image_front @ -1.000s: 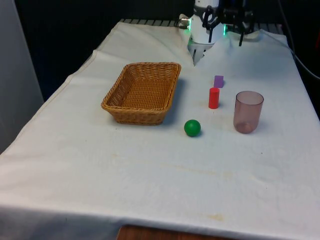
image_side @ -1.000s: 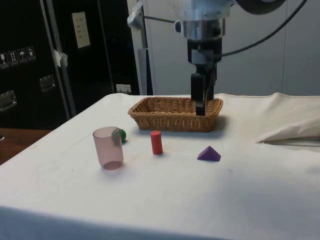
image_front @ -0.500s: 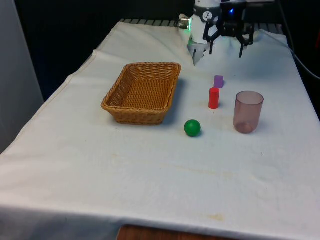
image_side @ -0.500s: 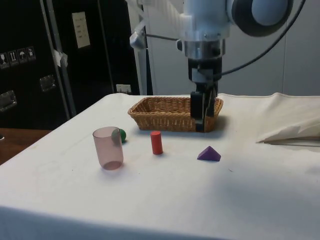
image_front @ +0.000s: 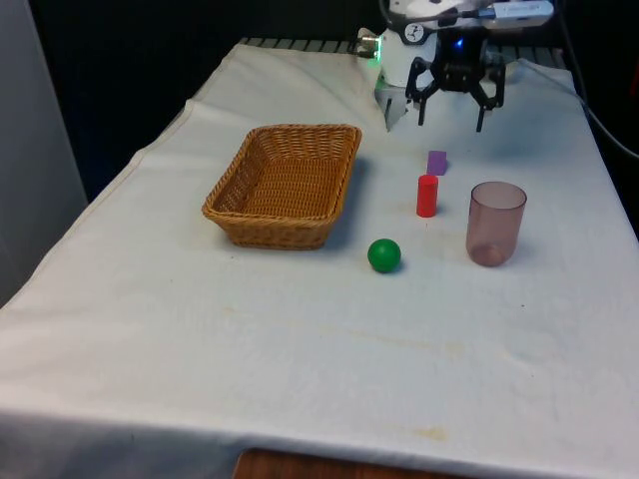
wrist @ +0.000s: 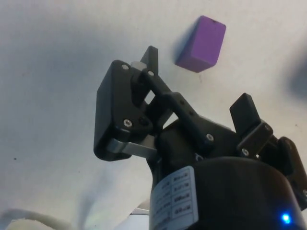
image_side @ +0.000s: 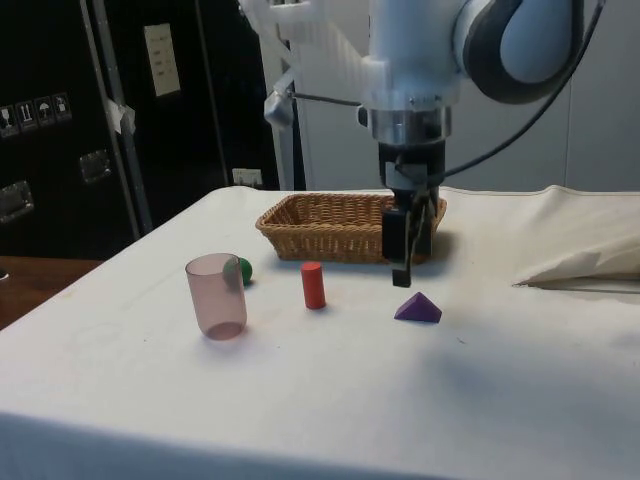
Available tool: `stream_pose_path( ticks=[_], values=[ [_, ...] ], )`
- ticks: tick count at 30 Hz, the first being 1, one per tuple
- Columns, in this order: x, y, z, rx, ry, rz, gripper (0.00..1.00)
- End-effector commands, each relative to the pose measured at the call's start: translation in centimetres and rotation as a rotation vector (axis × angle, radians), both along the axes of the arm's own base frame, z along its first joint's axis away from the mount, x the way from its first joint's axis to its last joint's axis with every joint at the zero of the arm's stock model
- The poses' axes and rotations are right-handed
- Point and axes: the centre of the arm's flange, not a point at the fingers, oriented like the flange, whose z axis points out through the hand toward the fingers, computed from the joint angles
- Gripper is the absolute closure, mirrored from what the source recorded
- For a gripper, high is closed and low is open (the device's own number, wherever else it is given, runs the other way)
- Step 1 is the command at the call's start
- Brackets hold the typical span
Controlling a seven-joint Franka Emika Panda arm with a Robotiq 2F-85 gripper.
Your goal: Pick up the triangular block and place it into the basket.
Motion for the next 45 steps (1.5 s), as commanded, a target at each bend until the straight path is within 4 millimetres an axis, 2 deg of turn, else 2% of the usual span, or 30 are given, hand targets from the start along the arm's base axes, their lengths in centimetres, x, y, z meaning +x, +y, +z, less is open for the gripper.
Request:
stream_pose_path(
  ticks=[1, 17, 38, 40, 44, 45],
  values=[
    [-0.2, 0.0, -0.2, 0.007, -0.009, -0.005, 0.0],
    [-0.4, -0.5, -3.2, 0.016, -0.005, -0.011, 0.0],
    [0.0, -2.2, -5.1, 0.005, 0.018, -0.018, 0.0],
    [0.0, -2.4, -5.3, 0.003, 0.02, -0.018, 0.05],
    [0.1, -2.6, -5.3, -0.005, 0.029, -0.021, 0.25],
    [0.0, -2.5, -5.4, 0.002, 0.022, -0.02, 0.25]
  ],
)
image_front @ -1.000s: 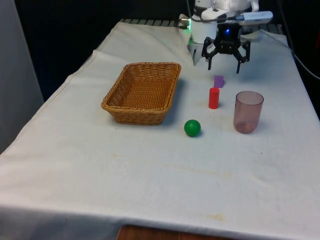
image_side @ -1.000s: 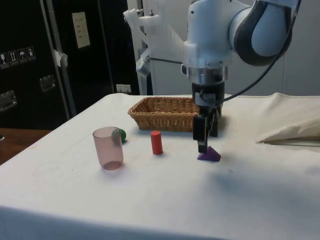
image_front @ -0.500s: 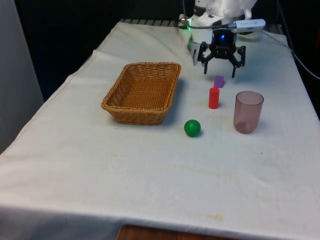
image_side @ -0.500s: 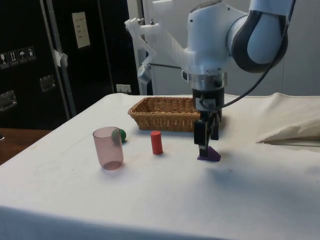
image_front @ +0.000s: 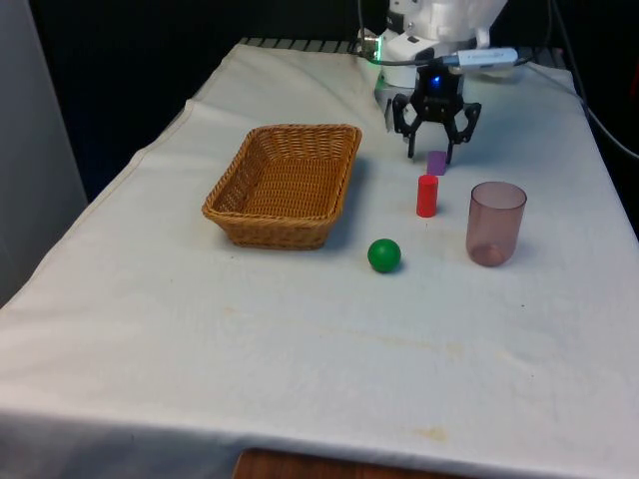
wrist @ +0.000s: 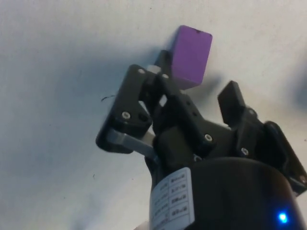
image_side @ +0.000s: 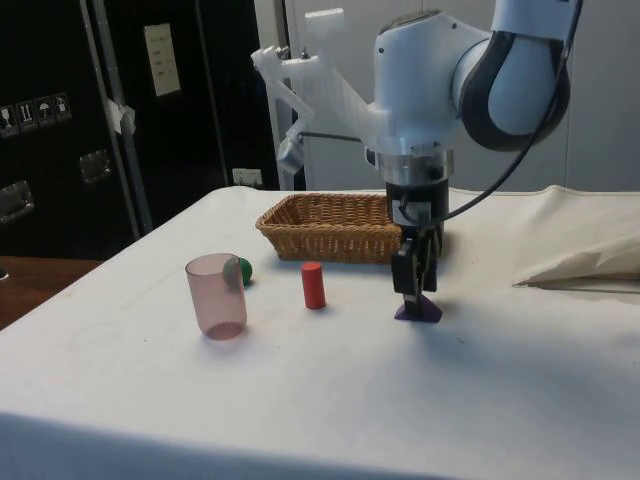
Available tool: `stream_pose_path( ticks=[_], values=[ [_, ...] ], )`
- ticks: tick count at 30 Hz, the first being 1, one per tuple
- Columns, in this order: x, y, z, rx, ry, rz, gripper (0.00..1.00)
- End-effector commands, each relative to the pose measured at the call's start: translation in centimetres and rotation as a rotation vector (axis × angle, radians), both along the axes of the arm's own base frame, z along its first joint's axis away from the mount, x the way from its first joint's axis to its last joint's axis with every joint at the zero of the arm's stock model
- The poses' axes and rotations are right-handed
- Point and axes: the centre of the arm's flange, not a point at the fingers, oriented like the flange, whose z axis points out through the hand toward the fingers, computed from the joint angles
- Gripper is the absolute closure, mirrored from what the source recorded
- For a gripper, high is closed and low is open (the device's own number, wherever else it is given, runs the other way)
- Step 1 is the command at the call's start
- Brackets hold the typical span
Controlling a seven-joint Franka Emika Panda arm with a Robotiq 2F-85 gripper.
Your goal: Pick up the triangular block and place it into the basket.
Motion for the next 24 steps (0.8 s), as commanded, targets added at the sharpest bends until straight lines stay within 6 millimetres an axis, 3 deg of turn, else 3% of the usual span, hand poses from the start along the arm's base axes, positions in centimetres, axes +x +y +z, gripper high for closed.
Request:
stream_pose_path(
  ticks=[1, 3, 7, 17, 24],
  values=[
    [0.0, 0.0, -0.1, 0.007, -0.008, 0.0, 0.33],
    [0.0, 0.0, -0.1, 0.006, -0.007, 0.002, 0.48],
    [0.0, 0.0, -0.2, 0.006, -0.006, 0.0, 0.67],
    [0.4, -0.2, 0.6, 0.002, -0.014, -0.004, 0.67],
    [0.9, -0.6, 3.4, -0.003, -0.012, -0.011, 0.67]
  ],
)
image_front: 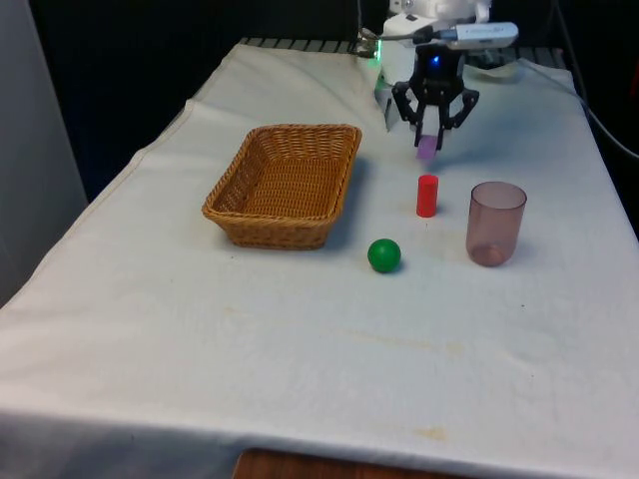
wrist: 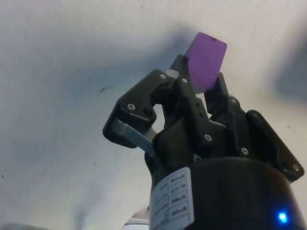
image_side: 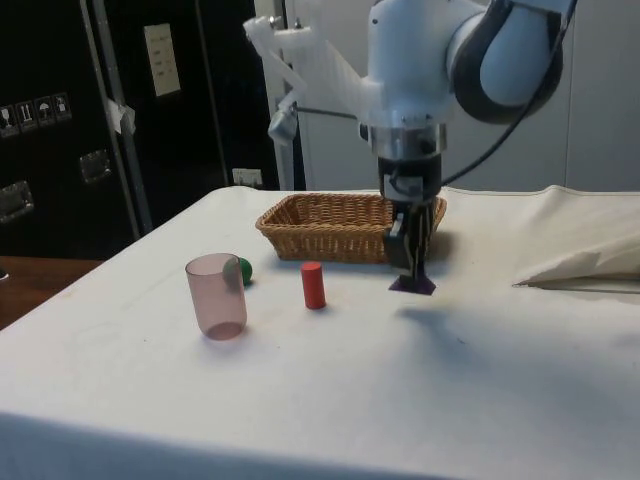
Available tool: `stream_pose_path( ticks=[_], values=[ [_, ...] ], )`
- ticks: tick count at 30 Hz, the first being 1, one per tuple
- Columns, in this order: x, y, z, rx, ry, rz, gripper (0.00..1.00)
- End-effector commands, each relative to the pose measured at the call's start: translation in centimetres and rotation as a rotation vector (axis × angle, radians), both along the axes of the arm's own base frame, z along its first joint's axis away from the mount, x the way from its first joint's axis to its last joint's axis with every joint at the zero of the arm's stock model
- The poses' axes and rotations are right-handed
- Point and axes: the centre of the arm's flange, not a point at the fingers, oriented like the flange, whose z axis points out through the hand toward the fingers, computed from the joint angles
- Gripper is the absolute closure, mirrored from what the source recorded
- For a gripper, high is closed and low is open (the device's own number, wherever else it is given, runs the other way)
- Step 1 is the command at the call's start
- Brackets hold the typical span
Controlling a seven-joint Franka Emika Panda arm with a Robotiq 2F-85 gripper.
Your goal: Pick up the triangular block and place it into the basket.
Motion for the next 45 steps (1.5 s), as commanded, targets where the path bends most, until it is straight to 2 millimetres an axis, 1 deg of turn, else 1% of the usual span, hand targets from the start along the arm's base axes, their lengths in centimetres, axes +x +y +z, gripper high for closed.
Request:
stream_pose_path(
  ticks=[1, 2, 4, 11, 12, 14, 20, 21, 23, 28, 29, 31, 36, 37, 38, 39, 45],
  values=[
    [0.0, -0.1, 0.0, -0.003, 0.004, 0.001, 0.67],
    [0.0, 0.0, 0.0, 0.0, 0.0, 0.0, 0.67],
    [0.2, -0.3, 1.1, -0.005, 0.003, -0.002, 0.67],
    [0.5, -0.6, 3.1, -0.009, 0.007, -0.007, 0.67],
    [0.5, -0.4, 2.9, -0.003, 0.003, -0.008, 0.67],
    [0.7, -0.8, 4.0, -0.012, 0.007, -0.009, 0.67],
    [1.3, -1.1, 5.9, -0.015, 0.01, -0.015, 0.67],
    [1.1, -0.9, 5.7, -0.007, 0.007, -0.018, 0.67],
    [1.8, -1.5, 6.8, -0.019, 0.011, -0.02, 0.67],
    [2.9, -2.1, 8.1, -0.028, 0.014, -0.029, 0.67],
    [3.4, -2.4, 8.6, -0.031, 0.015, -0.032, 0.67],
    [3.5, -2.3, 8.8, -0.025, 0.012, -0.034, 0.67],
    [4.9, -3.4, 10.2, -0.038, 0.019, -0.038, 0.67],
    [4.9, -3.4, 10.2, -0.038, 0.019, -0.038, 0.67],
    [5.5, -3.8, 10.7, -0.04, 0.019, -0.038, 0.67],
    [5.3, -3.7, 10.7, -0.032, 0.016, -0.039, 0.67],
    [7.1, -5.3, 11.8, -0.048, 0.015, -0.04, 0.67]
  ],
)
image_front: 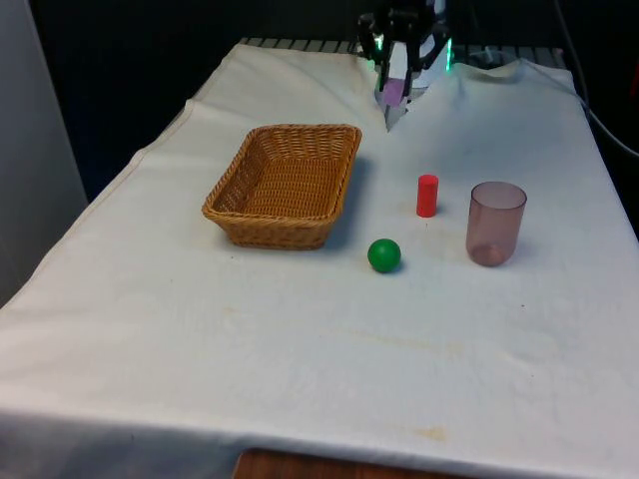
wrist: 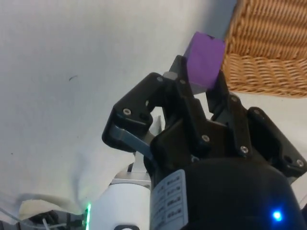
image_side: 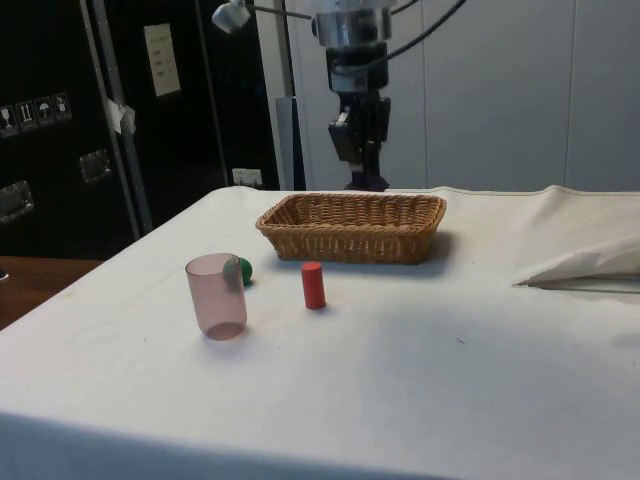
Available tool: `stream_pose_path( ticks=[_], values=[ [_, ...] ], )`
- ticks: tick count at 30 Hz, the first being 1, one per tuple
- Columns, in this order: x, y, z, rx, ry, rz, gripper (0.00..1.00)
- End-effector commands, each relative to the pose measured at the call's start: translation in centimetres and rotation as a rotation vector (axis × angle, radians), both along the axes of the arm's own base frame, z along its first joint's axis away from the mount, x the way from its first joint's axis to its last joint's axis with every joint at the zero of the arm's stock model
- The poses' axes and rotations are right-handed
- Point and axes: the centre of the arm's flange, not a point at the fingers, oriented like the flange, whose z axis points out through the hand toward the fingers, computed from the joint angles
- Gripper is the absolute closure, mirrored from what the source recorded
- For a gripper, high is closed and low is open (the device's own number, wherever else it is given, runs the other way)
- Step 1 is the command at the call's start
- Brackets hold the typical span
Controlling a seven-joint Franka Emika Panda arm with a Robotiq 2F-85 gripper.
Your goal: Pick up the triangular block and place it into the basket.
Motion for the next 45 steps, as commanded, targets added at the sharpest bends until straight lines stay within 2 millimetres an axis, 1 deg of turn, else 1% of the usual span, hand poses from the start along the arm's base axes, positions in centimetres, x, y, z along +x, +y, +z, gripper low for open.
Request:
stream_pose_path(
  ticks=[1, 2, 3, 6, 7, 10, 11, 12, 16, 20, 21, 27, 28, 30, 31, 35, 36, 37, 38, 40, 45],
  values=[
    [0.5, -0.5, 0.1, -0.008, 0.003, 0.001, 0.67],
    [0.7, -0.7, 0.2, -0.009, 0.003, 0.0, 0.67],
    [0.5, -0.4, 0.2, -0.003, -0.001, 0.0, 0.67],
    [1.5, -1.7, 0.3, -0.015, 0.001, 0.004, 0.67],
    [1.5, -1.7, 0.3, -0.015, 0.001, 0.004, 0.67],
    [2.0, -2.6, 0.3, -0.02, -0.001, 0.009, 0.67],
    [2.1, -2.9, 0.3, -0.021, -0.001, 0.011, 0.67],
    [2.1, -2.6, 0.3, -0.014, -0.002, 0.008, 0.67],
    [2.7, -4.1, 0.3, -0.026, -0.005, 0.021, 0.67],
    [3.1, -4.9, 0.3, -0.03, -0.007, 0.028, 0.67],
    [2.9, -4.7, 0.4, -0.023, -0.004, 0.025, 0.67],
    [3.9, -6.7, 0.1, -0.037, -0.008, 0.039, 0.67],
    [3.8, -6.5, 0.1, -0.033, -0.003, 0.036, 0.67],
    [4.1, -7.2, -0.1, -0.039, -0.009, 0.042, 0.67],
    [4.3, -7.8, -0.3, -0.042, -0.01, 0.043, 0.67],
    [4.7, -8.8, -1.1, -0.047, -0.011, 0.05, 0.67],
    [4.6, -8.4, -0.9, -0.049, -0.005, 0.046, 0.67],
    [4.8, -9.2, -1.5, -0.05, -0.012, 0.054, 0.67],
    [4.8, -9.2, -1.5, -0.05, -0.012, 0.054, 0.67],
    [5.0, -9.9, -2.5, -0.055, -0.013, 0.058, 0.67],
    [5.5, -11.0, -4.3, -0.069, -0.016, 0.065, 0.67]
  ],
)
